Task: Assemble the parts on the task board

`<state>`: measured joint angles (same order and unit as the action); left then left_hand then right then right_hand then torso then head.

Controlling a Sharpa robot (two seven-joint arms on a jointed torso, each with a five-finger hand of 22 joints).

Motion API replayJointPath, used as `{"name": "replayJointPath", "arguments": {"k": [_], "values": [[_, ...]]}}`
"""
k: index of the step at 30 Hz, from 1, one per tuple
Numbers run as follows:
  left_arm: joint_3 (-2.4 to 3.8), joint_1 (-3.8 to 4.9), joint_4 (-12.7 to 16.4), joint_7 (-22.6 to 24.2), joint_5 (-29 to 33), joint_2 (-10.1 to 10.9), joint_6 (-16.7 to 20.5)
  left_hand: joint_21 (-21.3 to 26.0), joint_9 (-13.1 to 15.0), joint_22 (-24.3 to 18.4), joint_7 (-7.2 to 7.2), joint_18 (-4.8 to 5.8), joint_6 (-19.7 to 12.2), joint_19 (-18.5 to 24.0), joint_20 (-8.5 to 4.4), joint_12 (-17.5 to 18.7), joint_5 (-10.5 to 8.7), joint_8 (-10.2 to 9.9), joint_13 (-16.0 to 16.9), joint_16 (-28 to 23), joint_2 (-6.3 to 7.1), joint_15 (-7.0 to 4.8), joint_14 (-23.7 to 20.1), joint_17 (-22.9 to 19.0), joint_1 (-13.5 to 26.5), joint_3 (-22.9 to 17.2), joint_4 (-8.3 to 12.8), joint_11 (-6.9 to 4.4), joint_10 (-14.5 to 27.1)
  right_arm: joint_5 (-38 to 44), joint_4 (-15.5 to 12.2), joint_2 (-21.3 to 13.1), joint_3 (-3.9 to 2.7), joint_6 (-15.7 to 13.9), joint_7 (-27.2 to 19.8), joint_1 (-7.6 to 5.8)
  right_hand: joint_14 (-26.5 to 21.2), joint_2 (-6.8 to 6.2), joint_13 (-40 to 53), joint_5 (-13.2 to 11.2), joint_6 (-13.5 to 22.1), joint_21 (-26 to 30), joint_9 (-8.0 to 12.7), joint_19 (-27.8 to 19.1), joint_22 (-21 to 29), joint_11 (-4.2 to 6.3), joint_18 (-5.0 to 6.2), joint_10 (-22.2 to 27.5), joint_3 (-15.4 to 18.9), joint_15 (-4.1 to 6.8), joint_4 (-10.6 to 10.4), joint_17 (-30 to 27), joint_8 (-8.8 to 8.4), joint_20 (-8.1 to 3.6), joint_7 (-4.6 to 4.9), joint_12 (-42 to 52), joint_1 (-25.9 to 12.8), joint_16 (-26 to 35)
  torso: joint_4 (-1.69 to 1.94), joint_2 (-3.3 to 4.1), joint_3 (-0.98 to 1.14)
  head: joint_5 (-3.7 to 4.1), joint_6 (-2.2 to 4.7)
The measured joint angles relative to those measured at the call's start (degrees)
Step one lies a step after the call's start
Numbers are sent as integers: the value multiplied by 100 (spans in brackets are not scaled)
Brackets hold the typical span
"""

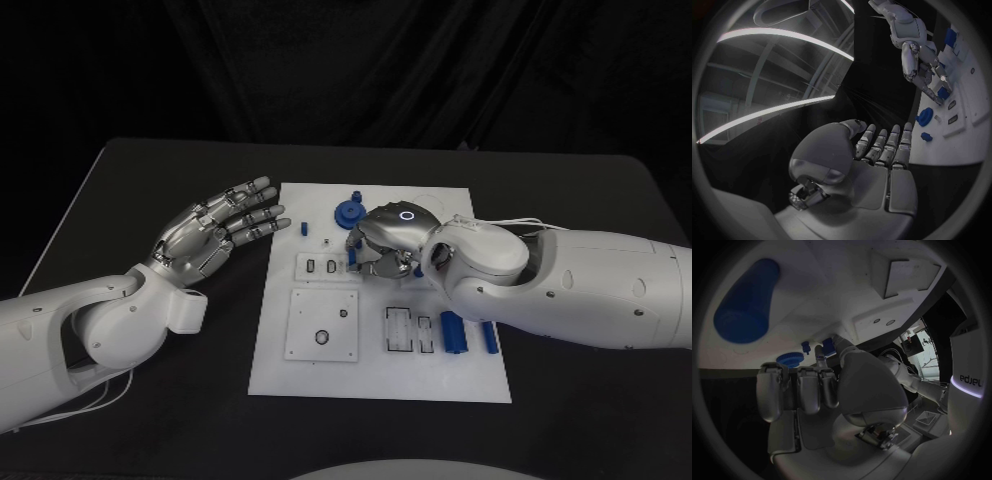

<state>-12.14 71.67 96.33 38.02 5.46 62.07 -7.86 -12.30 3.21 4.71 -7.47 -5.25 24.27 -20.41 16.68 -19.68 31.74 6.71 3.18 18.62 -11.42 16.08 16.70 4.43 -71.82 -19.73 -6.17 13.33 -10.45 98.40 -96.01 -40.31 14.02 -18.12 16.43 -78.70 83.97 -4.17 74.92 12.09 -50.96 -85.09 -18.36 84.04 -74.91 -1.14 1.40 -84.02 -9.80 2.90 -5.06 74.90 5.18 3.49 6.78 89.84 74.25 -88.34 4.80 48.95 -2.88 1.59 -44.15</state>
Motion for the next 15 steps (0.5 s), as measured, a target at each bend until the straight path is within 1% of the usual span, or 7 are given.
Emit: {"name": "replayJointPath", "arguments": {"k": [2, 3, 6, 9, 10, 11, 15], "values": [[0, 0, -4, -1, 0, 0, -2, 0, 0, 0, 0, 0, 0, 0, 0, 0, 0, 0, 0, 0, 0, 0, 0, 0, 0, 0, 0, 0, 0, 1, 2, 4, -2, 3, -1, 1, 0, -23, 0, -52, 58, 22, 25, 0, 0, 0, 0, 0, 7, 0, -8, 0, -27, 0, -3, 0, -23, 0, 0, 0, 0, 0, -7], [0, 0, -6, -2, 0, -1, -3, 0, 0, 0, 0, 0, 0, 0, 0, 0, 0, 0, 0, 0, 0, 0, 0, 0, 0, 0, 0, 0, 0, 1, 3, 5, -2, 4, -1, 1, 0, -32, 0, -88, 92, 22, 37, 0, 0, 0, -1, 0, 24, 0, -24, 0, -53, 0, 9, 0, -32, 0, 0, 0, 0, 0, -8], [0, -1, -11, -3, 0, -1, -5, 0, 0, 0, 0, 0, 0, 0, 0, 0, 0, 0, 0, 0, 0, 0, 0, 0, 0, 0, 0, 0, 0, 1, 5, 6, -3, 6, -3, 3, 0, -37, 0, -152, 92, 22, 59, 0, 0, 0, -1, 0, 39, 0, -40, 0, -53, 0, 9, 0, -38, 0, 0, 0, 0, -1, -14], [0, -1, -17, -4, 0, -1, -7, 0, 0, 0, 0, 0, 0, 0, 0, 0, 0, 0, 0, 0, 0, 0, 0, 0, 0, 0, 0, 0, 0, 2, 6, 6, -4, 6, -7, 4, 0, -68, 0, -291, 190, 22, 91, 0, 0, 0, -1, 0, 96, 0, -65, 0, -110, 0, 14, 0, -69, 0, 0, 0, -1, -4, -15], [0, -1, -18, -4, 0, -1, -8, 0, 0, 0, 0, 0, 0, 0, 0, 0, 0, 0, 0, 0, 0, 0, 0, 0, 0, 0, 0, 0, 0, 2, 6, 6, -4, 6, -9, 4, 0, -82, 0, -333, 206, 22, 107, 0, 0, 0, -1, 0, 103, 0, -72, 0, -115, 0, -1, 0, -83, 0, 0, 0, -1, -5, -15], [0, -2, -20, -5, 0, -1, -9, 0, 0, 0, 0, 0, 0, 0, 0, 0, 0, 0, 0, 0, 0, 0, 0, 0, 0, 0, 0, 0, 0, 2, 6, 6, -4, 6, -12, 4, 0, -82, -1, -370, 233, 41, 120, 0, 0, 0, -1, 0, 116, 0, -85, 0, -116, 0, 6, 0, -82, 0, 0, 0, -1, -6, -15], [0, -3, -35, -5, 0, -1, -11, 0, 0, 0, 0, 0, 0, 0, 0, 0, 0, 0, 0, 0, 0, 0, 0, 0, 0, 1, 0, 0, 0, 2, 6, -4, -4, -1, -30, 8, 0, -122, -1, -576, 566, 46, 245, 0, 0, 0, -1, 0, 198, 0, -166, 0, -148, 0, -13, 0, -103, 0, 0, 0, -2, -10, -19]]}}
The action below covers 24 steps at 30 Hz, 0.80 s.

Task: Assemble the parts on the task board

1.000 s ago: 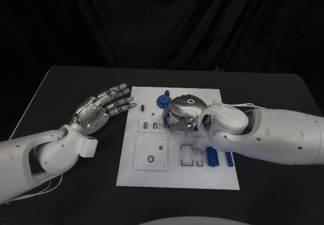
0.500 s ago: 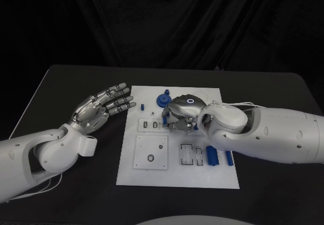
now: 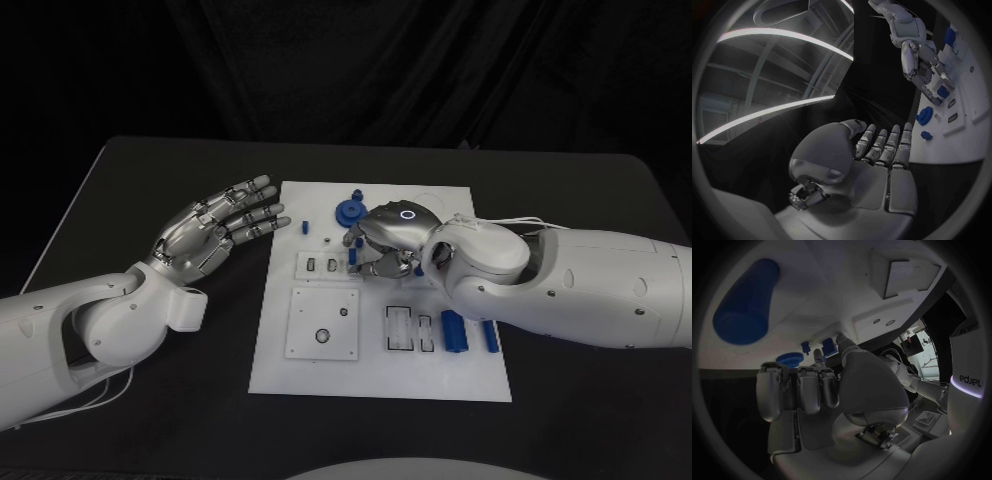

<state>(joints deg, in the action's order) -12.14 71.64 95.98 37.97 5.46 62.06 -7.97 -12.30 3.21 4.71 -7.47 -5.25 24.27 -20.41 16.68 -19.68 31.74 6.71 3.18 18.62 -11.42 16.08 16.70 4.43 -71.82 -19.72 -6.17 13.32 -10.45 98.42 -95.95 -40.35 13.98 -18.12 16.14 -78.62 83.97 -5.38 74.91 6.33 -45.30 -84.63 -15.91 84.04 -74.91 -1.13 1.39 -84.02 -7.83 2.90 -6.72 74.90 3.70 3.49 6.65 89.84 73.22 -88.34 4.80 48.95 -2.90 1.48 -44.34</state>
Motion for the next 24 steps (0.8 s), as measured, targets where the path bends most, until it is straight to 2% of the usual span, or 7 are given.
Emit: {"name": "replayJointPath", "arguments": {"k": [8, 11, 14, 17, 20, 23, 24], "values": [[0, -2, -11, 3, -18, 2, 1, 0, 0, -4, 0, 0, 0, 0, 0, 0, 0, 0, 0, 0, 1, 0, 0, 0, 1, -1, 1, 20, 22, -4, -66, -108, 10, -165, -112, 16, 0, -166, 0, -243, 173, 0, 136, 0, 0, 0, 0, 0, 101, 0, -232, 0, 0, 0, -25, 0, -30, 0, 2, 1, 1, -20, -3], [0, -3, 25, 15, -106, 19, 23, -126, 1, 47, -12, 0, 12, -206, 0, -9, 0, 10, 0, 91, 47, 14, 14, 0, 47, -69, 39, 46, 37, -36, -119, -195, 5, -420, -231, 17, 0, -277, 0, -282, 336, 0, 220, 0, 0, 0, 0, 0, 116, 0, -439, 0, 0, 0, -31, 0, 2, 0, 2, 1, 1, -37, 19], [0, -4, 55, 22, -228, 25, 72, -299, 12, 122, -73, -1, 73, -452, -15, -96, 0, 40, 0, 201, 69, 55, 82, 0, 69, -160, 129, 145, -21, -94, -154, -279, -4, -691, -376, 17, 0, -360, -1, -283, 426, 0, 298, 0, 0, 0, -1, 0, 133, 0, -674, 0, 0, 0, -38, 0, 59, 23, 0, 1, 1, -58, 60], [1, -4, 118, 24, -399, 41, 187, -522, 22, 229, -124, -1, 186, -715, -53, -768, 0, 83, 130, 606, 169, -11, 426, 46, 42, -334, 303, 304, -511, -254, -175, -404, -11, -1031, -616, 12, 0, -360, 0, -283, 426, 0, 330, 0, 0, 0, -1, 0, 139, 0, -813, 0, 0, 0, -38, 0, 59, 23, -1, 1, 2, -79, 122], [2, -4, 180, 22, -572, 59, 361, -810, 22, 376, -155, 0, 219, -978, -116, -1164, 0, 83, 258, 942, 198, -95, 696, 113, 14, -501, 471, 347, -852, -605, -137, -494, -12, -1290, -950, -17, 0, -270, -1, -155, 425, 31, 371, 0, 0, 0, -1, 0, 67, 0, -882, 0, 20, 0, -38, 0, 148, 50, -1, 0, 3, -103, 168], [6, 3, 192, 13, -821, 59, 577, -1496, 33, 767, -163, 0, 403, -1358, -287, -1729, -27, 118, 520, 1582, 245, -239, 1181, 339, 12, -571, 743, 312, -1391, -1133, -27, -593, -15, -1449, -1384, -51, 0, -65, -1, 212, 268, 32, 387, 0, 1, 0, -1, 0, -57, 0, -767, 0, 118, 0, 52, 0, 353, 50, -1, 0, 6, -121, 249], [7, 14, 188, 10, -915, 53, 645, -1950, 46, 1043, -169, 0, 540, -1543, -411, -2036, -76, 162, 688, 1963, 298, -360, 1505, 505, -41, -545, 901, 187, -1713, -1308, 16, -635, -15, -1487, -1531, -57, 0, -39, -1, 256, 233, 32, 387, 0, 1, 0, -1, 0, -71, 0, -746, 0, 136, 0, 72, 0, 380, 50, -1, -1, 8, -130, 279]]}}
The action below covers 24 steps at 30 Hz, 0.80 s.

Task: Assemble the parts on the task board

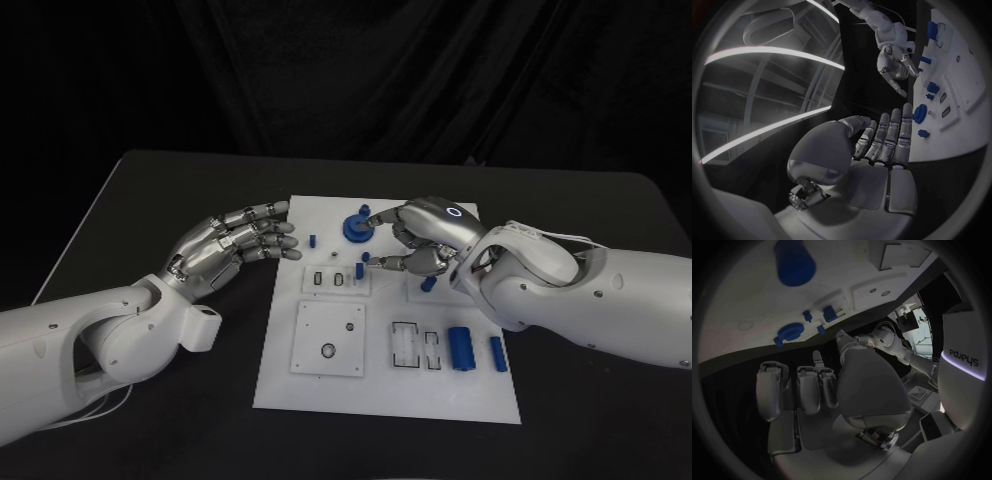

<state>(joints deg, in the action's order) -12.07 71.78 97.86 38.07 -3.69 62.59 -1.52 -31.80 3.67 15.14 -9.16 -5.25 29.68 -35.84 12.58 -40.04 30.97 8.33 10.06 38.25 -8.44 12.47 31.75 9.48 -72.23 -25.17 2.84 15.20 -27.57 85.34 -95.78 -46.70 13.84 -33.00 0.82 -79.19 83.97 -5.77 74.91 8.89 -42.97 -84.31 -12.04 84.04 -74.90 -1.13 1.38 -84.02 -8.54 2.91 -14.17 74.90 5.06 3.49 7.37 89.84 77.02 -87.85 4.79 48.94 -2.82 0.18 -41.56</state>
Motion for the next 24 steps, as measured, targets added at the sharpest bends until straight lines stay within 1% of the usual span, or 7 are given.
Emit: {"name": "replayJointPath", "arguments": {"k": [6, 10, 12, 17, 20, 22, 24], "values": [[17, 212, -212, -36, -548, -187, 336, -2224, 12, 1507, -77, 0, 607, 433, -356, -1169, -71, 43, 1001, 1475, 52, -344, 471, 778, 10, -25, -34, -363, -423, -952, 182, -248, 31, -256, -864, -3, 1, 71, 0, 162, -298, 8, -8, -18, 0, -42, 0, 0, 7, -42, 19, 0, 151, 25, 15, 0, 44, 7, -18, -46, 21, -36, 97], [16, 317, -451, -75, -791, -385, 467, -3086, 34, 2067, -150, -28, 1075, 568, -322, -2080, -514, 65, 2031, 2611, 223, -569, 629, 1529, 243, -65, -829, -585, -450, -1476, 304, -409, 38, -471, -1317, 8, 2, 243, 0, 400, -603, 23, -56, 0, 0, -94, 0, 10, -8, -82, 4, 0, 296, 42, 4, 0, -50, 22, -38, -144, 44, -70, 102], [14, 355, -561, -103, -861, -477, 508, -3380, 48, 2241, -179, -185, 1243, 563, -308, -2351, -682, 109, 2429, 3013, 284, -636, 762, 1823, 198, -85, -1095, -679, -607, -1692, 362, -469, 39, -537, -1450, 16, 2, 265, 0, 419, -696, 23, -70, -20, 0, -114, -1, -10, -7, -83, -18, 0, 316, 63, -1, 0, -72, 22, -59, -223, 62, -107, 80], [14, 434, -801, -271, -1152, -716, 629, -4213, 73, 3153, -225, -232, 1625, -171, -249, -3369, -719, 206, 4413, 4095, 431, -744, 2310, 3806, -64, -240, -1143, -749, -2438, -2312, 477, -610, 39, -638, -1692, 66, 2, 516, 0, 685, -863, 51, -77, 1, 0, -114, -1, -11, -92, -122, -143, 0, 360, 83, -17, 0, -123, 22, -125, -436, 136, -198, -22], [14, 453, -901, -430, -1392, -826, 684, -4920, 73, 4506, -169, -167, 1829, -1608, -255, -4154, -716, 233, 5980, 4807, 451, -803, 4157, 5918, -165, -383, -1047, -830, -4138, -2576, 503, -666, 41, -653, -1775, 100, 2, 557, 0, 743, -887, 51, -76, 1, 0, -114, -1, -11, -112, -123, -163, 0, 360, 83, -32, 0, -140, 44, -163, -552, 175, -231, -75], [10, 456, -991, -622, -1603, -932, 721, -5247, 71, 5227, -127, 1, 1887, -2491, -248, -4634, -775, 242, 6393, 5079, 451, -838, 5004, 6428, -165, -409, -1016, -868, -5234, -2738, 510, -707, 42, -657, -1829, 126, 2, 557, 0, 771, -915, 51, -76, 1, 0, -114, -1, -11, -121, -122, -171, 0, 379, 83, -28, 0, -140, 44, -185, -633, 207, -252, -131], [4, 457, -1066, -845, -1827, -1034, 744, -5404, 65, 5631, -110, 9, 1909, -3009, -236, -4879, -836, 242, 6474, 5157, 451, -852, 5175, 6528, -165, -399, -1012, -880, -5565, -2861, 515, -745, 43, -660, -1870, 143, 2, 557, 0, 771, -915, 51, -76, 1, -1, -114, -1, -11, -121, -122, -171, 0, 382, 83, -28, 0, -140, 44, -203, -692, 235, -274, -169]]}}
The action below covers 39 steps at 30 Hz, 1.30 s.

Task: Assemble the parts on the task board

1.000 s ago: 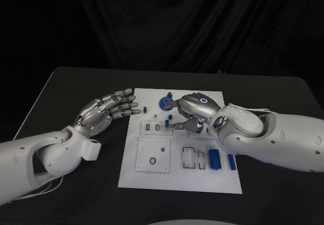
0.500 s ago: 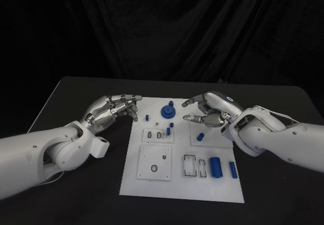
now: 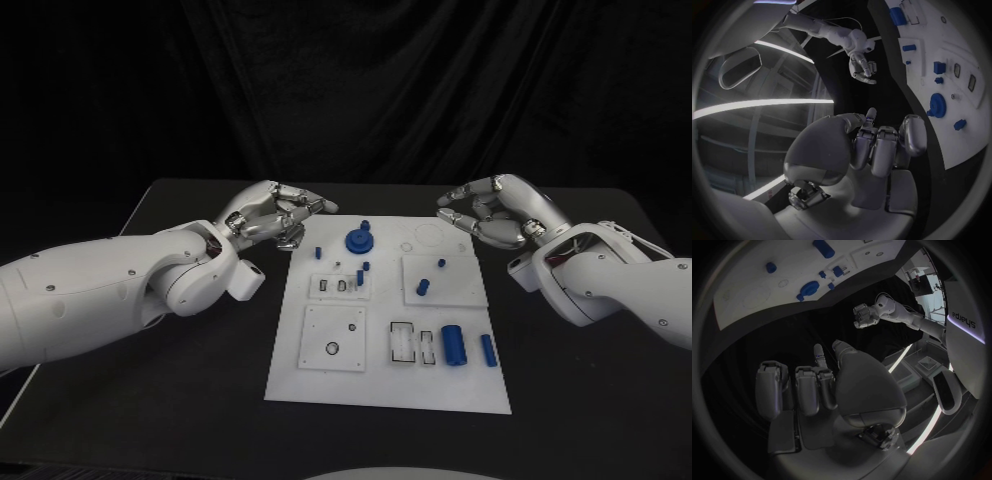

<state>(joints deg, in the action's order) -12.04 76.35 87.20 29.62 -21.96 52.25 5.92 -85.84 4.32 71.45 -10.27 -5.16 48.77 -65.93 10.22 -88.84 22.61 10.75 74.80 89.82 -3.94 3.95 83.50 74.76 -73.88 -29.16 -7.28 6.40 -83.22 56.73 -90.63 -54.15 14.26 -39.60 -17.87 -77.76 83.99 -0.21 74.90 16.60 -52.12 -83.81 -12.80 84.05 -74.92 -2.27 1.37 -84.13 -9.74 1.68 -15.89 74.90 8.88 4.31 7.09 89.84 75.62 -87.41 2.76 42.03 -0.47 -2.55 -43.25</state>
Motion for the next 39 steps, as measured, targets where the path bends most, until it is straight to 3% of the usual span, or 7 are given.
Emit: {"name": "replayJointPath", "arguments": {"k": [8, 16, 19, 23, 28, 33, 39], "values": [[-5, 94, -324, -1032, -1072, -379, 110, -303, 62, 350, 109, 306, 287, -1674, -67, -97, -556, 11, 15, 3, 43, -90, 44, 19, 321, 557, -492, -71, -87, -251, 79, -26, 1, -4, -34, 20, 0, 46, 0, 0, -40, 0, 0, 0, -3, 0, 0, 0, -16, 0, -16, 0, 0, 0, -1, 0, 0, 0, -77, -204, 92, -86, -133], [0, 233, -462, -2057, -2307, -785, 250, -391, 344, 349, 249, 396, 529, -1815, -176, -97, -780, 189, 15, 3, 98, -223, 54, 19, 409, 954, -591, -218, -83, -354, 109, -43, 1, 15, -3, 38, 0, 46, 4, 0, -40, 27, 1, 0, -2, 0, 0, 0, -16, 0, -16, 0, 0, 0, -1, 0, 0, 0, -153, -348, 167, -113, -242], [0, 260, -434, -2520, -2757, -883, 252, -391, 452, 349, 217, 395, 496, -1795, -196, -97, -1225, 189, 15, 3, 159, -223, 54, 19, 833, 1378, -876, -218, -84, -374, 109, -49, 1, 16, 0, 39, 0, 46, 4, 0, -40, 27, 1, 0, -2, 0, 0, 0, -16, 0, -16, 0, 0, 0, 0, 0, 0, 0, -172, -385, 195, -118, -283], [-1, 276, -396, -3209, -3277, -1028, 198, -391, 734, 349, 274, 394, 554, -1800, -264, -97, -1766, 280, 14, 3, 114, -291, 58, 19, 1333, 1889, -905, -253, -78, -392, 106, -71, 1, 18, 4, 45, 0, 46, 4, 0, -44, 27, 1, 0, -2, 0, 0, 0, -16, 0, -16, 0, 0, 0, -4, 0, 0, 0, -198, -422, 225, -161, -344], [-1, 282, -345, -3866, -3720, -1137, 115, -391, 1519, 348, 440, 394, 656, -1807, -412, -96, -1709, 758, 14, 3, 55, -458, 44, 18, 1234, 2154, -819, -425, -84, -404, 109, -79, 1, 23, 10, 69, 0, 46, 4, 6, -72, 14, -4, 0, -1, 1, 0, 0, -16, 0, -16, 0, 6, 0, -33, 0, -1, 0, -204, -441, 232, -171, -392], [2, 283, -316, -4363, -4067, -1227, 36, -391, 3132, 348, 669, 394, 433, -1804, -615, -96, -1706, 1700, 14, 3, 56, -652, 35, 18, 1234, 2522, -844, -636, -75, -409, 109, -80, 1, 31, 14, 90, 0, 46, 3, 69, -111, -53, -3, 0, -1, 1, 0, 0, -16, 0, -16, 0, 21, 0, -31, 0, 0, 0, -213, -442, 236, -191, -408], [7, 288, -276, -4962, -4319, -1341, -145, -355, 4219, 348, 771, 393, 332, -1805, -717, -96, -1660, 2130, 13, 3, 12, -735, 35, 18, 1190, 2653, -774, -737, -76, -409, 96, -71, 1, 42, 18, 101, 0, 45, 3, 93, -111, -53, -3, 0, -1, 1, 0, 0, -32, 0, 1, 0, 21, 0, -31, 0, -1, -27, -222, -435, 230, -196, -434]]}}
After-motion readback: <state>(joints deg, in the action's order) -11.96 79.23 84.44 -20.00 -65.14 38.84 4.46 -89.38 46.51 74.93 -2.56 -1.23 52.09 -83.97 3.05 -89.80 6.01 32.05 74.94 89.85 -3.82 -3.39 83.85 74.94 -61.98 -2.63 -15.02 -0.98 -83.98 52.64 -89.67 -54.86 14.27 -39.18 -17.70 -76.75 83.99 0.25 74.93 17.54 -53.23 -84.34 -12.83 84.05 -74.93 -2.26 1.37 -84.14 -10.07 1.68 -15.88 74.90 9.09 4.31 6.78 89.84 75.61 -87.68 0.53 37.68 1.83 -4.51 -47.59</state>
